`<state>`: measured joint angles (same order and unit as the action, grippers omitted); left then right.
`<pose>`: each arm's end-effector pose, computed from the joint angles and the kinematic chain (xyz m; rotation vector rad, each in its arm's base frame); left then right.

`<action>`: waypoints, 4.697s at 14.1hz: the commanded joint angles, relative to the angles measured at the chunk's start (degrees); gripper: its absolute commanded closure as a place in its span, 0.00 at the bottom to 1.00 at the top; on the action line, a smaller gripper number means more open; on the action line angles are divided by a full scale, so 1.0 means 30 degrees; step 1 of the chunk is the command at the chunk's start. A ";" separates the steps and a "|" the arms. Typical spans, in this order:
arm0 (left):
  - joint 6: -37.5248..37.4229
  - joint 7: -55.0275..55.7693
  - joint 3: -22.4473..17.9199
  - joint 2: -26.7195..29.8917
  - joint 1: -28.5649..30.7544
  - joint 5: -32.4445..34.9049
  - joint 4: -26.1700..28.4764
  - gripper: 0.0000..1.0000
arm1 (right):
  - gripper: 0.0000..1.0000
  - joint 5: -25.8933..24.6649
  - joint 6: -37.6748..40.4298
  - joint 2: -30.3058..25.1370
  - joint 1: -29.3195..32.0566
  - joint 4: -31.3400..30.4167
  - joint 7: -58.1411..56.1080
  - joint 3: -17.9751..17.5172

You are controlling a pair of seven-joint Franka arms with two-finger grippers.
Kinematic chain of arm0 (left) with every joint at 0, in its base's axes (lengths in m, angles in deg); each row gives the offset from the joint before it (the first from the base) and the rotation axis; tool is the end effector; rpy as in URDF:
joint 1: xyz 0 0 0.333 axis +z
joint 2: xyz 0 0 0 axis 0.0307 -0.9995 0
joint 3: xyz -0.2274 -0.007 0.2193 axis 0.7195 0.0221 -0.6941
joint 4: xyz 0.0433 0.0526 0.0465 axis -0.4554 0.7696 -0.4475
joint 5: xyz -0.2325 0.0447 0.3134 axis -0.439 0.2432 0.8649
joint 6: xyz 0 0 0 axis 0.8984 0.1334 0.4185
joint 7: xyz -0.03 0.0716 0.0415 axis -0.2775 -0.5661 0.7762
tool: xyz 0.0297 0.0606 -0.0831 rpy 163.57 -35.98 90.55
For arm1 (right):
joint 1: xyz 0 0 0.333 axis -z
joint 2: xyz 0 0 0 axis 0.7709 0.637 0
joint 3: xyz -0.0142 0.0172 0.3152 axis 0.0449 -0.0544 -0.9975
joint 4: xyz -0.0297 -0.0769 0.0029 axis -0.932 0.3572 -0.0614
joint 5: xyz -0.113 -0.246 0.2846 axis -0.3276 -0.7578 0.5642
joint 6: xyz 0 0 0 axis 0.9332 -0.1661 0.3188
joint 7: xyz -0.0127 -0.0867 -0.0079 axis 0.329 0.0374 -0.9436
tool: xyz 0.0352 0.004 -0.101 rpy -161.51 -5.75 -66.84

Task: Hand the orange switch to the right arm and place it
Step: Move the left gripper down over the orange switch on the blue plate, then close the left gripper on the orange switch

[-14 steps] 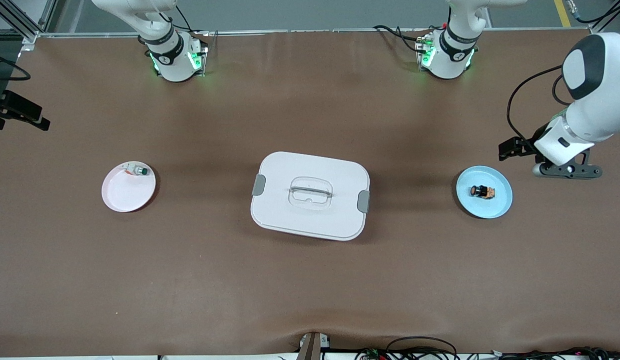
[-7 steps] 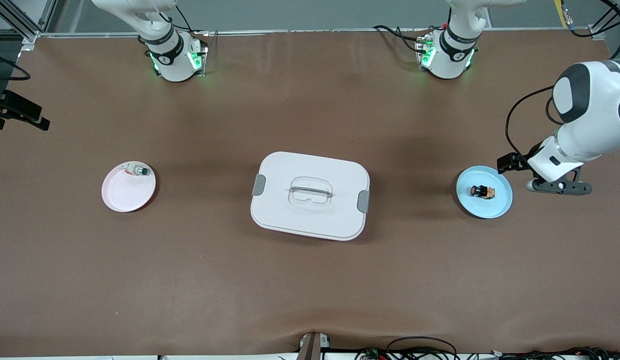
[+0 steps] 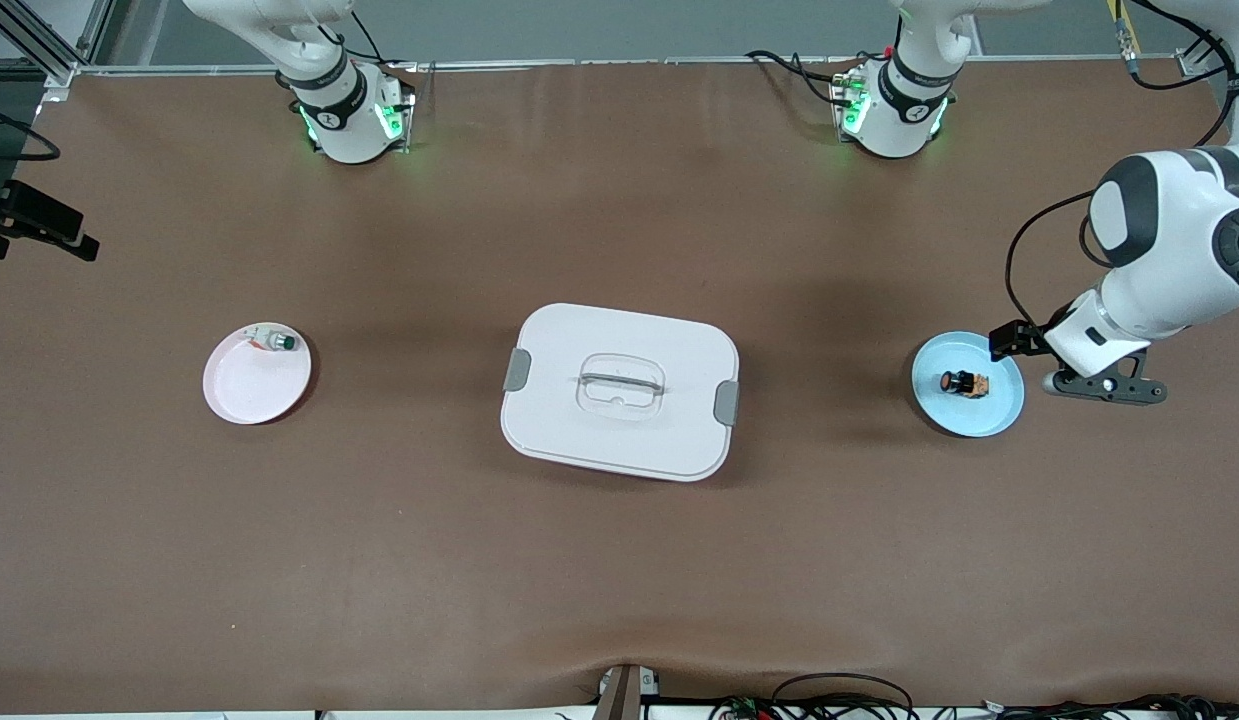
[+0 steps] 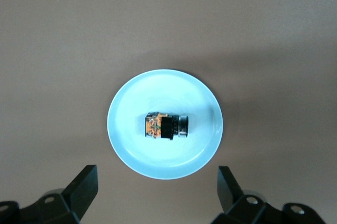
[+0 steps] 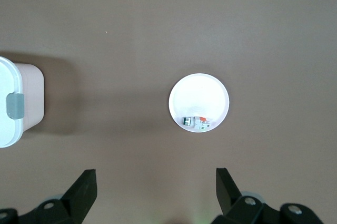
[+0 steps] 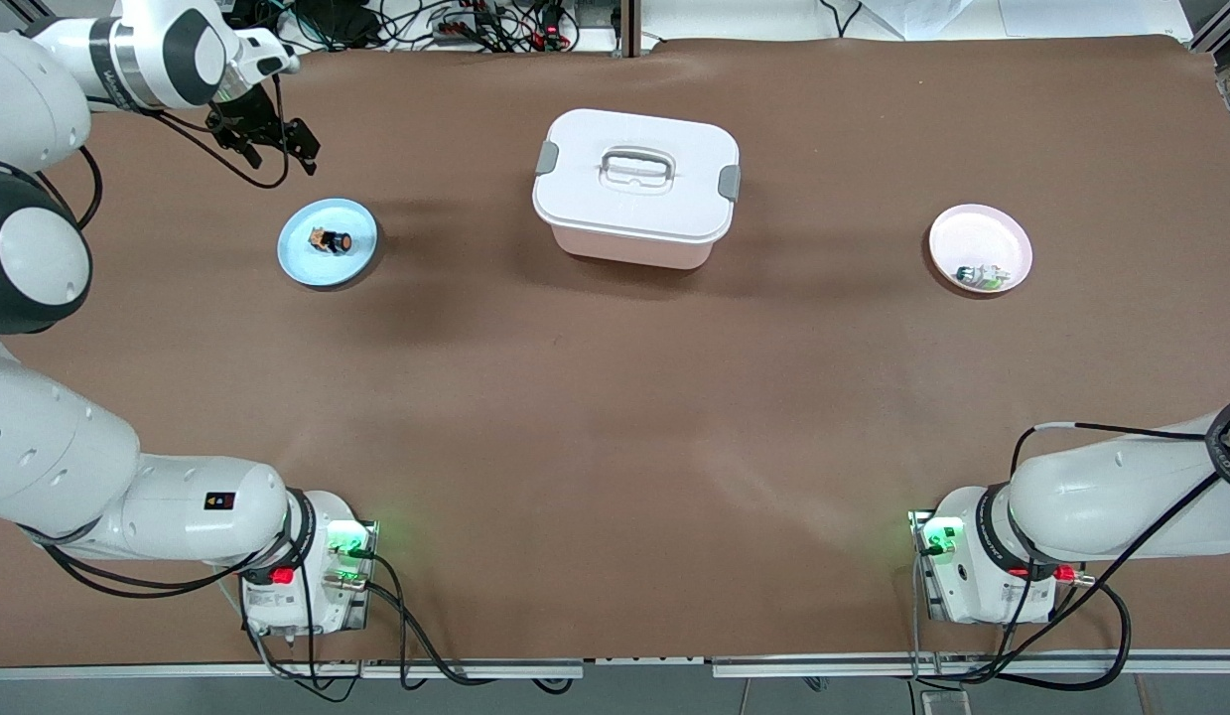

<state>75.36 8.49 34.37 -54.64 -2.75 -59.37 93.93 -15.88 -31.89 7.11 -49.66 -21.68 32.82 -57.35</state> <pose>0.5678 0.0306 0.3579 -3.1106 0.2547 0.0720 0.5513 -0.0322 0.6668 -3.0971 0.0850 0.0616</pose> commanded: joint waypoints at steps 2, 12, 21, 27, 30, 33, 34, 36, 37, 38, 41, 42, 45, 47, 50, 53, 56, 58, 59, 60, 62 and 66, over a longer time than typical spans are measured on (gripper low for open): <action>0.1330 -0.0665 0.0069 -0.0705 0.0213 0.0324 0.0523 0.00 | 0.00 0.0141 0.0044 -0.0347 0.0210 -0.0158 -0.0220 -0.0029; 0.5642 -0.0666 0.0127 -0.2814 0.0037 0.0353 0.2313 0.00 | 0.00 0.0170 0.0015 -0.0347 0.0210 -0.0158 -0.0220 -0.0058; 0.6199 -0.1164 0.0186 -0.4075 0.0271 0.0939 0.2283 0.00 | 0.00 0.0170 0.0015 -0.0347 0.0210 -0.0158 -0.0220 -0.0058; 0.6228 -0.1193 0.0186 -0.4750 0.0329 0.0910 0.1873 0.00 | 0.00 0.0170 0.0015 -0.0347 0.0240 -0.0158 -0.0220 -0.0028; 0.6549 -0.1193 0.0186 -0.5014 0.0388 0.0910 0.1902 0.00 | 0.00 0.0170 0.0015 -0.0347 0.0240 -0.0158 -0.0220 -0.0028; 0.6638 -0.1193 0.0186 -0.5249 0.0359 0.0910 0.1902 0.00 | 0.00 0.0170 0.0015 -0.0347 0.0240 -0.0158 -0.0220 -0.0028; 0.6783 -0.1193 0.0186 -0.5365 0.0359 0.0910 0.1931 0.00 | 0.00 0.0170 0.0015 -0.0347 0.0240 -0.0158 -0.0220 -0.0028; 0.7163 -0.1193 0.0186 -0.5629 0.0330 0.0910 0.2019 0.00 | 0.00 0.0170 0.0015 -0.0347 0.0240 -0.0158 -0.0220 -0.0028; 0.7252 -0.1193 0.0186 -0.5629 0.0330 0.0910 0.2048 0.00 | 0.00 0.0170 0.0015 -0.0347 0.0240 -0.0158 -0.0220 -0.0028; 0.7340 -0.1193 0.0186 -0.5658 0.0330 0.0910 0.2078 0.00 | 0.00 0.0170 0.0015 -0.0347 0.0240 -0.0158 -0.0220 -0.0028; 0.7487 -0.1222 0.0186 -0.5834 0.0388 0.0910 0.2108 0.00 | 0.00 0.0170 0.0015 -0.0347 0.0240 -0.0158 -0.0220 -0.0028; 0.7459 -0.1222 0.0186 -0.5835 0.0388 0.0910 0.2136 0.00 | 0.00 0.0170 0.0044 -0.0347 0.0240 -0.0158 -0.0220 -0.0028; 0.7459 -0.1222 0.0215 -0.5835 0.0388 0.0910 0.2166 0.00 | 0.00 0.0170 0.0044 -0.0347 0.0240 -0.0158 -0.0220 -0.0028; 0.7488 -0.1222 0.0186 -0.5835 0.0388 0.0910 0.2166 0.00 | 0.00 0.0170 0.0044 -0.0347 0.0240 -0.0158 -0.0220 -0.0028; 0.7488 -0.1193 0.0186 -0.5835 0.0417 0.0910 0.2166 0.00 | 0.00 0.0170 0.0044 -0.0347 0.0240 -0.0158 -0.0220 -0.0028; 0.7488 -0.1193 0.0215 -0.5835 0.0418 0.0910 0.2195 0.03 | 0.00 0.0170 0.0044 -0.0347 0.0269 -0.0158 -0.0220 0.0001; 0.7488 -0.1077 0.0215 -0.5806 0.0535 0.0881 0.2282 0.18 | 0.00 0.0199 0.0073 -0.0347 0.0678 -0.0158 -0.0220 -0.0028; 0.7488 -0.1076 0.0215 -0.5747 0.0535 0.0881 0.2312 0.29 | 0.00 0.0199 0.0073 -0.0347 0.0738 -0.0158 -0.0249 -0.0028; 0.7488 -0.1076 0.0215 -0.5718 0.0535 0.0881 0.2341 0.35 | 0.00 0.0199 0.0073 -0.0347 0.0738 -0.0158 -0.0220 -0.0057; 0.7488 -0.1076 0.0215 -0.5717 0.0535 0.0881 0.2342 0.41 | 0.00 0.0199 0.0044 -0.0347 0.0709 -0.0158 -0.0249 -0.0058; 0.7488 -0.1047 0.0215 -0.5659 0.0535 0.0881 0.2342 0.54 | 0.00 0.0199 0.0044 -0.0347 0.0708 -0.0158 -0.0249 -0.0058; 0.7459 -0.0988 0.0215 -0.5629 0.0535 0.0851 0.2342 0.57 | 0.00 0.0199 0.0044 -0.0347 0.0708 -0.0158 -0.0249 -0.0058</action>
<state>96.94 5.90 34.57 -71.97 -1.80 -57.32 100.39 -15.84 -31.89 7.11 -48.41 -21.68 32.78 -56.95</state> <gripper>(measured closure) 0.273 0.000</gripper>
